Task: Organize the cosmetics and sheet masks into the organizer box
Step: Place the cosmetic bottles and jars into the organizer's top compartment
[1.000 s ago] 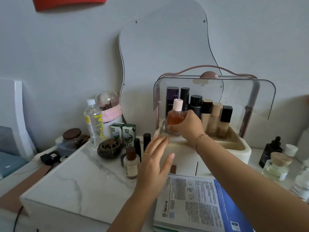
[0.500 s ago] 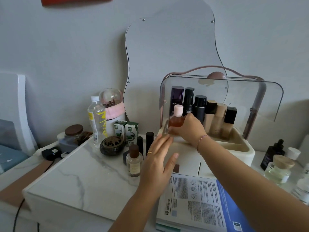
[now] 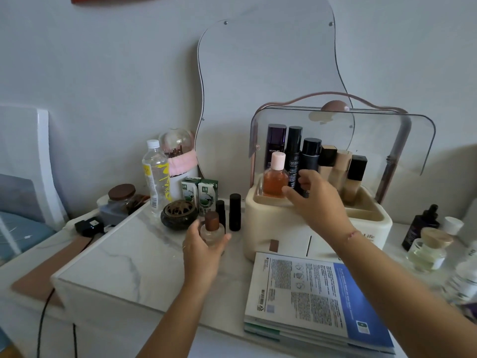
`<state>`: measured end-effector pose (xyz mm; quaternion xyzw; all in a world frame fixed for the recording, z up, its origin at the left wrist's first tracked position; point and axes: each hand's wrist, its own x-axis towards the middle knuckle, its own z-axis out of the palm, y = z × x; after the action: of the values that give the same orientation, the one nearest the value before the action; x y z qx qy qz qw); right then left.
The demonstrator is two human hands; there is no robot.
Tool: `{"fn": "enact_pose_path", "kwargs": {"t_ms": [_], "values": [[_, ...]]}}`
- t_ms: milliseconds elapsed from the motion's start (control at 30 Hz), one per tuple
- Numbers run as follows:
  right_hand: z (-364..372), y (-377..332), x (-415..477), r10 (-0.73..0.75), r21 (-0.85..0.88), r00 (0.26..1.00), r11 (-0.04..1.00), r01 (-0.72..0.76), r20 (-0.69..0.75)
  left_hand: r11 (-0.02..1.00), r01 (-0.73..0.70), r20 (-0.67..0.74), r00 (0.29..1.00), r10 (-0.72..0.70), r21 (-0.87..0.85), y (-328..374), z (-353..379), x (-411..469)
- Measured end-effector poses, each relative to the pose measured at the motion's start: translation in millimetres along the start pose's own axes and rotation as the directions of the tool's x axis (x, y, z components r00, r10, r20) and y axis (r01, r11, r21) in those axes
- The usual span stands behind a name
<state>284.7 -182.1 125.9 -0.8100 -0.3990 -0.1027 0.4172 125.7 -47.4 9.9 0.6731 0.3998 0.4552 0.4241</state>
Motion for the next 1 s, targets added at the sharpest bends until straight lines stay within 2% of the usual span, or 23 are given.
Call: {"fn": "enact_pose_path", "kwargs": {"t_ms": [67, 167, 300, 333, 400, 500, 633, 833, 900, 933, 1000], "values": [[-6, 3, -12, -0.05, 0.025, 0.997, 0.998, 0.051, -0.054, 1.0, 0.017, 0.033, 0.999, -0.017, -0.003, -7, -1, 4], [-13, 9, -27, -0.065, 0.044, 0.995, 0.997, 0.069, -0.08, 0.999, 0.026, 0.008, 1.0, -0.026, 0.02, -10, -3, 6], [-24, 4, -39, -0.124, 0.07, 0.984, 0.989, 0.134, -0.126, 0.999, -0.007, -0.032, 0.999, 0.006, -0.042, -7, -10, -3], [-27, 1, -42, -0.163, 0.094, 0.98, 0.98, 0.173, -0.11, 0.997, -0.034, -0.038, 0.999, 0.032, -0.075, -2, -13, -7], [-30, -6, -48, -0.248, 0.151, 0.969, 0.958, 0.244, 0.011, 0.982, -0.086, -0.033, 0.996, 0.082, -0.167, 17, -18, -9], [-28, -17, -54, -0.287, 0.222, 0.933, 0.945, 0.239, 0.217, 0.94, -0.182, 0.054, 0.977, 0.206, -0.289, 61, -22, -11], [-34, -24, -42, -0.302, 0.297, 0.93, 0.926, 0.234, 0.208, 0.882, -0.222, 0.186, 0.929, 0.321, -0.416, 112, -6, -16], [-53, -11, -19, -0.307, 0.404, 0.922, 0.894, 0.195, 0.236, 0.89, -0.235, 0.298, 0.883, 0.364, -0.391, 144, 35, -17], [-55, -3, -11, -0.285, 0.39, 0.938, 0.901, 0.192, 0.197, 0.884, -0.28, 0.317, 0.857, 0.406, -0.375, 147, 45, -17], [-54, 1, -6, -0.25, 0.387, 0.954, 0.906, 0.171, 0.164, 0.881, -0.321, 0.319, 0.843, 0.433, -0.348, 146, 47, -17], [-50, 11, 5, -0.112, 0.439, 0.988, 0.897, 0.055, 0.105, 0.879, -0.438, 0.29, 0.83, 0.476, -0.189, 135, 48, -19]]}}
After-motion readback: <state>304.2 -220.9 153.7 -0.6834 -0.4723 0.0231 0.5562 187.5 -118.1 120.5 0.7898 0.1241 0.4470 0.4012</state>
